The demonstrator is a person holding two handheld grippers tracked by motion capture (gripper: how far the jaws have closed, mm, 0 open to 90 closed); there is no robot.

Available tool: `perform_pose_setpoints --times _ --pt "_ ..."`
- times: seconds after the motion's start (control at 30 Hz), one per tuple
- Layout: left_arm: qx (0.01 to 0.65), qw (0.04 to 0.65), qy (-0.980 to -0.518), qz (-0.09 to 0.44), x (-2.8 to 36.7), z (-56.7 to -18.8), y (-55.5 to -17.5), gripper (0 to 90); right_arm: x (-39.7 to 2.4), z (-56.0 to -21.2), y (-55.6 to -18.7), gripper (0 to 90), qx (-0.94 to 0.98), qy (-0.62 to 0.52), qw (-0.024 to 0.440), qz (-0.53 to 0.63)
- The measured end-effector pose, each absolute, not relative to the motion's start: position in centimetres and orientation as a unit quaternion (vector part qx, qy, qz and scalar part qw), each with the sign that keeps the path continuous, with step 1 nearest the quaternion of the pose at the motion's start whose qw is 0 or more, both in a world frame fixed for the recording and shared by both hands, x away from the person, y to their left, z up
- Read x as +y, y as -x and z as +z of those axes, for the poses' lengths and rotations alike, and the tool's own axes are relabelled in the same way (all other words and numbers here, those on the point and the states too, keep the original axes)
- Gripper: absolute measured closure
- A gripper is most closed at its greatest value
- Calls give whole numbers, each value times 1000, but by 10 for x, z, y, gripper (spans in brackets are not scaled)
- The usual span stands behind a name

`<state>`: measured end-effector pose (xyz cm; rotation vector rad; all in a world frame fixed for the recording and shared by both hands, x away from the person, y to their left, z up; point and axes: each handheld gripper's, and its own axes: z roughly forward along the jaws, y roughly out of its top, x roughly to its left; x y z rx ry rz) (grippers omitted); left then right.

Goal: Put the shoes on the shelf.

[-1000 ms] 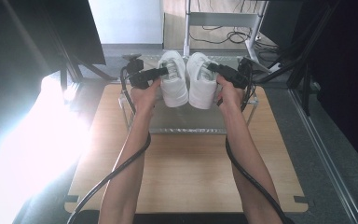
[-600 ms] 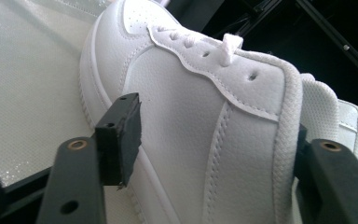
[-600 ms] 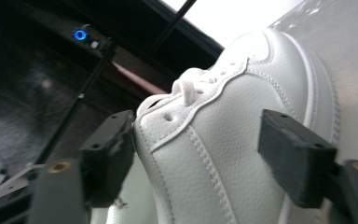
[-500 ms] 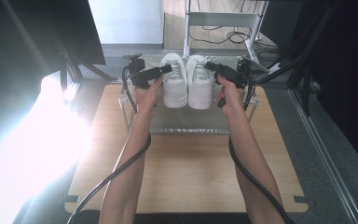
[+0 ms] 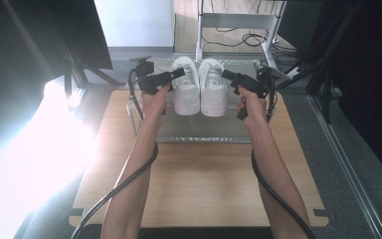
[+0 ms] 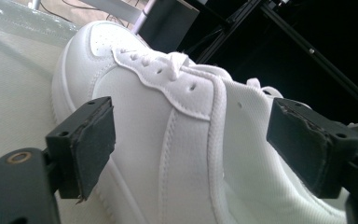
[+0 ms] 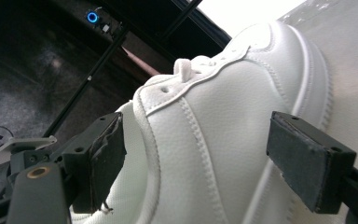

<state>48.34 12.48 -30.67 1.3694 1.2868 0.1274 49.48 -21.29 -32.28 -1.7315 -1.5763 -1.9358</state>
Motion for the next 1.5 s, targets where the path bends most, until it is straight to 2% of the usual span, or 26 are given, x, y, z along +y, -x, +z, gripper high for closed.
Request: perform_pose_setpoints --times 0.2,0.57,1.0,1.23,1.5 --pt "549 593 -586 59 133 -311 -474 133 -222 -326 -487 202 -519 559 58 -643" --pt "542 606 -579 65 159 -317 -452 50 -246 -331 -469 229 -522 534 76 -661" --pt "507 626 -589 64 179 -332 -409 41 -272 -347 -441 226 -539 503 87 -670" --pt "495 618 -607 72 187 -344 -381 22 -284 -351 -418 162 -568 468 66 -674" --pt "488 613 -616 78 194 -361 -355 20 -291 -362 -398 142 -590 452 63 -666"
